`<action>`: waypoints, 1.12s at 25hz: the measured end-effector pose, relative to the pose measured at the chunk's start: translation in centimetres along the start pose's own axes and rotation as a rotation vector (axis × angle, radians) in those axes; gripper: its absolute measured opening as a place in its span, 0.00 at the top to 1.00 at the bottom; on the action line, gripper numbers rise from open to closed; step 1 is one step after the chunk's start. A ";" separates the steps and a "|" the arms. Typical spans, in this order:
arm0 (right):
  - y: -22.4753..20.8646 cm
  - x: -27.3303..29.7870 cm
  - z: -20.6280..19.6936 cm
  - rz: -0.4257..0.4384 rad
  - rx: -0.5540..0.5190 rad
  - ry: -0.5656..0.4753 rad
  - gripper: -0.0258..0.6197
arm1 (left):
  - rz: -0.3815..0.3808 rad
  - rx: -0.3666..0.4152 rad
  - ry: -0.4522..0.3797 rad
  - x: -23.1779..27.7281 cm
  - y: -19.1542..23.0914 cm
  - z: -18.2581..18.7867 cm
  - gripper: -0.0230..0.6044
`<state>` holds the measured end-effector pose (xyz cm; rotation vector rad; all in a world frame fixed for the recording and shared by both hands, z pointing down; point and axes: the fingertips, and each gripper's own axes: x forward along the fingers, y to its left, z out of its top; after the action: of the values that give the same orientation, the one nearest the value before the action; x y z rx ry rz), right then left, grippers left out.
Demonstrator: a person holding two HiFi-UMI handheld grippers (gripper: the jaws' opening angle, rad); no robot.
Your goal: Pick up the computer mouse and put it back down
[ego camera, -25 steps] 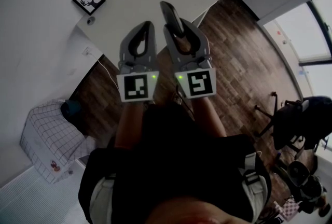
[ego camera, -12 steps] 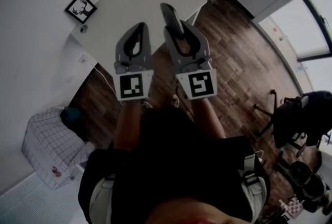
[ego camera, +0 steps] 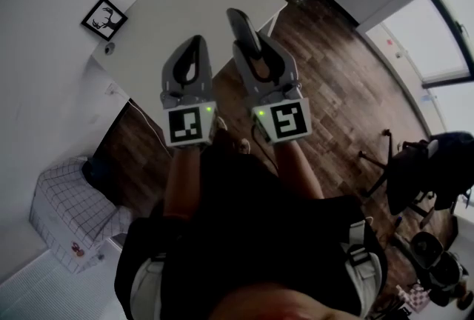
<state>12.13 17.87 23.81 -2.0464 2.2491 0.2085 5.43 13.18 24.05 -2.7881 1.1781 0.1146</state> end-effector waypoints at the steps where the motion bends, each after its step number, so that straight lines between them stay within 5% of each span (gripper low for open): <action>1: -0.2 0.5 -0.2 0.003 0.003 0.003 0.72 | 0.003 -0.004 0.003 0.4 0.2 -0.3 0.96; 18: -6.0 15.2 -7.3 0.080 0.004 0.147 0.72 | 0.046 -0.076 0.090 14.7 7.7 -8.4 0.96; 28: -5.7 22.5 -12.0 0.169 0.080 0.238 0.72 | 0.097 -0.107 0.138 19.2 13.2 -11.7 0.96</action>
<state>15.88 -6.67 31.78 -1.9320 2.5255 -0.1196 9.59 -11.11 32.53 -2.8706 1.3788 -0.0066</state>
